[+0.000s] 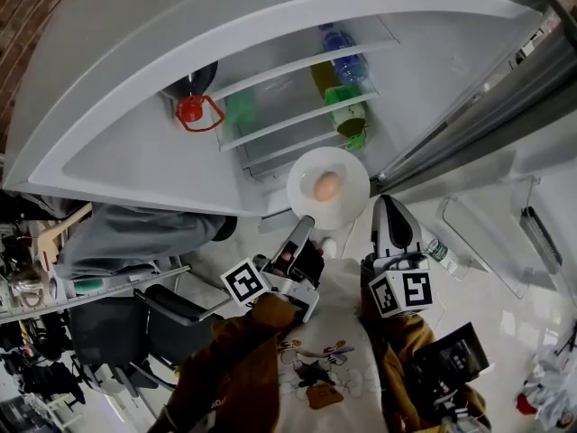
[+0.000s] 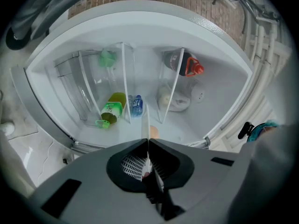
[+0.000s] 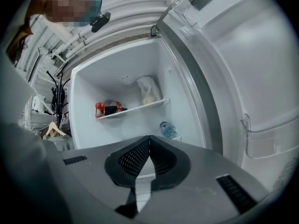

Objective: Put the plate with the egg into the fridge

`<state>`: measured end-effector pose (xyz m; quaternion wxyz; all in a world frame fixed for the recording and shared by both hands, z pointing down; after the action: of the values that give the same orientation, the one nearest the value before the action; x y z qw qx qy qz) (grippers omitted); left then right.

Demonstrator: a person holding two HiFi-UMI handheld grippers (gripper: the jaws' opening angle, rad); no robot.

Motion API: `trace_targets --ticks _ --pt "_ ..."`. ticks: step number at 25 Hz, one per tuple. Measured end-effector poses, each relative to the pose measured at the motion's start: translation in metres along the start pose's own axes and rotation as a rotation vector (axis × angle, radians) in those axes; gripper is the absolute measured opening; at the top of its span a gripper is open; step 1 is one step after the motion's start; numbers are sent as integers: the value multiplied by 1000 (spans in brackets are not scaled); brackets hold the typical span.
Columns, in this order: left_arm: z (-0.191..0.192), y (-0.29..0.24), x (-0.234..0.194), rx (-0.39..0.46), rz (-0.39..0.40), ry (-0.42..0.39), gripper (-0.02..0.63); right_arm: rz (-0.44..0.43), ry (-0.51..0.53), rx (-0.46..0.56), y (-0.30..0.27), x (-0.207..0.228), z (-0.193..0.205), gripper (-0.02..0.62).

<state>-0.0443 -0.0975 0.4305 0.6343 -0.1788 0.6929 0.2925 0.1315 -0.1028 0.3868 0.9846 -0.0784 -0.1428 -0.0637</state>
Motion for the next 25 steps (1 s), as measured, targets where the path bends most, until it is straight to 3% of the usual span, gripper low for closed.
trace_targets --ticks 15,25 --pt "-13 -8 -5 61 7 18 17 -42 9 -24 -8 -5 2 5" --pt "-26 -23 -10 72 6 1 17 -59 86 -19 -20 -17 -2 6"
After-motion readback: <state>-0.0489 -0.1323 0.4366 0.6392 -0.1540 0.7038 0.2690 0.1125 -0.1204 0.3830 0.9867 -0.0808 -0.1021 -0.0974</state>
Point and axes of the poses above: the fingertips, and each gripper's own axes: y backward along the fingers, x to its right, z out of its underside, the point moved 4 cm from there along y, backward along the fingers, and after that the axes turned 7 degrees about z, right-handed, at the moved point
